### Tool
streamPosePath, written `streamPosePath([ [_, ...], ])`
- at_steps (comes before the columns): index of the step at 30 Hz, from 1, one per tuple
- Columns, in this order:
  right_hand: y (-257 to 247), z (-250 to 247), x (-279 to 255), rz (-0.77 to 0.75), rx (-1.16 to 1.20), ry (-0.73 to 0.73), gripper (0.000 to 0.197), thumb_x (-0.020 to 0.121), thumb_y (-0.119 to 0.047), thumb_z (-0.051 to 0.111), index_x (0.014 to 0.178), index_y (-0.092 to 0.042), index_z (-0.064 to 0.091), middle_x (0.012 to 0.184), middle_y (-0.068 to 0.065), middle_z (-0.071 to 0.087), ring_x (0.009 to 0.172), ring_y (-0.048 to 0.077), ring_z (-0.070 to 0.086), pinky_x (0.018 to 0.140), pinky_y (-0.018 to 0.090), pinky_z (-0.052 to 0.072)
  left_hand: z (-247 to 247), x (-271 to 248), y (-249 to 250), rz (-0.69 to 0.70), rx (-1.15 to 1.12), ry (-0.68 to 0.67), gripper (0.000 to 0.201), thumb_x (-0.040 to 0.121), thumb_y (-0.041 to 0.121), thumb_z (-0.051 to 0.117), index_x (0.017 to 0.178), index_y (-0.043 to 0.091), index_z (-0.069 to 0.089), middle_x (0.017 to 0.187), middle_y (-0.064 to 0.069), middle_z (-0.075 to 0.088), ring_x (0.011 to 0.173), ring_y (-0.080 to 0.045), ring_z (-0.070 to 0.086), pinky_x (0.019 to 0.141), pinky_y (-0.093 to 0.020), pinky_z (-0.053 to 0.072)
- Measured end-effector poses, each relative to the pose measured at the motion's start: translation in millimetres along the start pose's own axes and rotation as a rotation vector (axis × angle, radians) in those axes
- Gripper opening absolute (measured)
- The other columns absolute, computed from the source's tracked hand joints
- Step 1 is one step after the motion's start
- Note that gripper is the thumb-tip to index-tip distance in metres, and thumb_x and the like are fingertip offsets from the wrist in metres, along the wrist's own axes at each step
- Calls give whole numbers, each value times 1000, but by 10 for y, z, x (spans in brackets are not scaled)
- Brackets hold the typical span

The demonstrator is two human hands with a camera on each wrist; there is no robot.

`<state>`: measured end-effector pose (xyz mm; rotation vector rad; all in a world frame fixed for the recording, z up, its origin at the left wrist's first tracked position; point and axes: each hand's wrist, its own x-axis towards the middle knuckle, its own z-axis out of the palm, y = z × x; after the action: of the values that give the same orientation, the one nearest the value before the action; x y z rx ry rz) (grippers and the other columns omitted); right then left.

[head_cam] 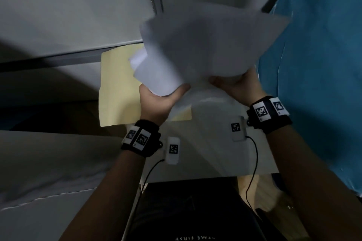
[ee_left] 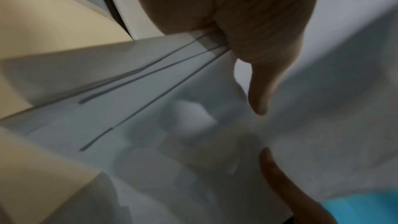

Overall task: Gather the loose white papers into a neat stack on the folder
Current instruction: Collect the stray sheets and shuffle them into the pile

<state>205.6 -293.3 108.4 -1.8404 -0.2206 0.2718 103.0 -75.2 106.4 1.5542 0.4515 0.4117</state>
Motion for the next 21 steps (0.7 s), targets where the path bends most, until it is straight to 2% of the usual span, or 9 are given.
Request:
streamPosePath([
  [2, 80, 17, -56, 54, -20, -14, 50, 69, -23, 97, 103, -31, 61, 105, -25, 63, 90, -29, 57, 77, -2, 47, -34, -1, -49, -1, -5, 3, 53, 67, 0, 97, 111, 14, 73, 109, 6, 80, 107, -15, 76, 89, -29, 59],
  [5, 121, -26, -133, 59, 31, 11, 58, 63, -17, 99, 100, -38, 61, 102, -24, 69, 94, -19, 64, 81, 7, 53, -156, 13, -130, 24, 43, -34, 54, 66, 0, 98, 112, 11, 72, 111, 0, 79, 108, -15, 75, 89, -31, 61],
  [8, 102, -40, -72, 40, 67, 32, 59, 58, -14, 101, 99, -36, 64, 101, -21, 71, 96, -13, 67, 81, 13, 56, -232, 85, -237, 9, 97, -88, 54, 64, 7, 101, 111, 6, 74, 111, -6, 79, 109, -19, 76, 90, -36, 62],
  [10, 105, 54, -11, 63, 46, -4, 57, 58, -15, 101, 98, -32, 64, 105, -16, 71, 95, -15, 66, 79, 12, 56, -191, 126, -305, -58, 128, -99, 52, 64, 9, 101, 108, 16, 73, 110, 1, 78, 107, -13, 75, 88, -32, 61],
  [12, 114, 198, 23, 90, 38, -23, 64, 57, -22, 103, 109, -25, 67, 113, -9, 71, 102, -10, 66, 86, 17, 59, -100, 127, -349, -117, 133, -93, 51, 68, 11, 99, 107, 25, 70, 110, 8, 77, 105, -4, 74, 86, -26, 59],
  [14, 116, 271, 21, 78, 63, 24, 67, 58, -22, 103, 116, -14, 68, 113, -6, 72, 103, -7, 67, 88, 22, 61, -28, 127, -360, -145, 104, -49, 43, 73, 13, 96, 103, 29, 70, 101, 14, 77, 97, 2, 74, 83, -23, 58],
  [16, 62, 244, -29, 57, 57, 74, 56, 59, -20, 102, 104, -19, 70, 105, -12, 72, 93, -14, 67, 79, 17, 61, -36, 108, -302, -136, 88, -1, 33, 76, 12, 95, 94, 28, 72, 88, 18, 79, 89, 1, 76, 78, -22, 59],
  [18, 65, 160, -102, 31, 73, 93, 51, 58, -16, 102, 94, -28, 68, 100, -15, 71, 89, -14, 66, 77, 18, 60, -109, 75, -252, -91, 78, -11, 29, 73, 11, 96, 92, 22, 76, 91, 13, 81, 92, -7, 78, 79, -26, 61],
  [21, 152, 120, -218, 42, 121, 42, 60, 56, -10, 102, 101, -28, 68, 106, -13, 73, 99, -6, 69, 81, 22, 61, -251, 17, -248, -15, 137, -64, 47, 64, 15, 102, 103, 12, 76, 105, -1, 81, 102, -14, 77, 84, -31, 64],
])
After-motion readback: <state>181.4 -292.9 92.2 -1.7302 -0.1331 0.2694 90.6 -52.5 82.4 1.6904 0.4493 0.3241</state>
